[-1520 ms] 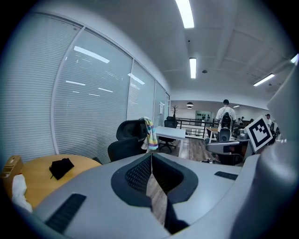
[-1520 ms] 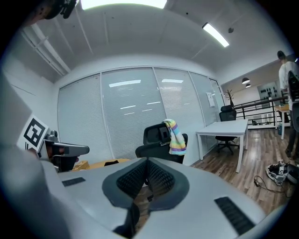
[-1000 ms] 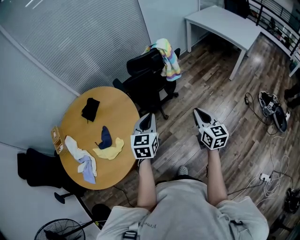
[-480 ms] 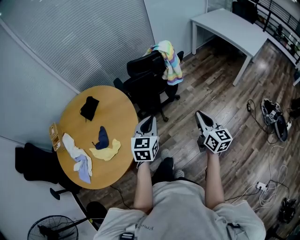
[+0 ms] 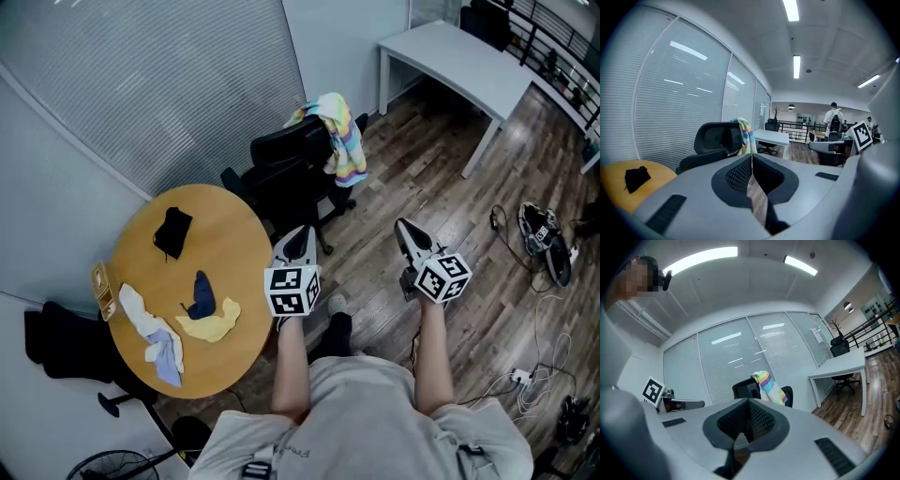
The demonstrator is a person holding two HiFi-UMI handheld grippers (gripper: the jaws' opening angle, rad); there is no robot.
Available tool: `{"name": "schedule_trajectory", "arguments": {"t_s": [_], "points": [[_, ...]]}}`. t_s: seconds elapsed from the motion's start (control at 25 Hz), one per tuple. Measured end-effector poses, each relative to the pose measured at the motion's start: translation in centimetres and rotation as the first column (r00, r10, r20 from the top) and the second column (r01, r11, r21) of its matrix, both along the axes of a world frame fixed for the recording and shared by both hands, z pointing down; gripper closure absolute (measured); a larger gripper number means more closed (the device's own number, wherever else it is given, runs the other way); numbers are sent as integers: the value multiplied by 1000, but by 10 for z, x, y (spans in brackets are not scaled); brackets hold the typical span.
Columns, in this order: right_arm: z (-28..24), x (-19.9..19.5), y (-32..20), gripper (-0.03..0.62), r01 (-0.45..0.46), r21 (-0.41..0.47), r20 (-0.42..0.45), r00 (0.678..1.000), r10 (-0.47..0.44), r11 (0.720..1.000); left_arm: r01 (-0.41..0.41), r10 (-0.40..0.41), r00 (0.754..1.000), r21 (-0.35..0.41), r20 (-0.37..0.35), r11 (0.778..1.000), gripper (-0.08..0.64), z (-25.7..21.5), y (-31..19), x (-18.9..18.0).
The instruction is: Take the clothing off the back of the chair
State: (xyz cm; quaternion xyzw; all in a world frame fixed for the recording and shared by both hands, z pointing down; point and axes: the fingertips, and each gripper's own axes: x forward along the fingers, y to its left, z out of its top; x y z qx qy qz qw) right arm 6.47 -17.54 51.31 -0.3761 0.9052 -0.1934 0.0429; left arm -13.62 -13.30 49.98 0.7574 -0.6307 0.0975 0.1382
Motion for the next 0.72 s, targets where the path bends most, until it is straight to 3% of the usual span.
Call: {"name": "schedule_trajectory", "arguments": {"t_s": [0.2, 0.72], "points": [[-12, -23, -41, 568, 3, 15, 0, 1000, -3, 1000, 26, -25, 999, 19, -40, 999, 531, -6, -39, -26], [-29, -89, -154, 568, 36, 54, -54, 998, -33, 998, 25, -23, 998, 30, -58, 999, 531, -13, -142, -89]]}}
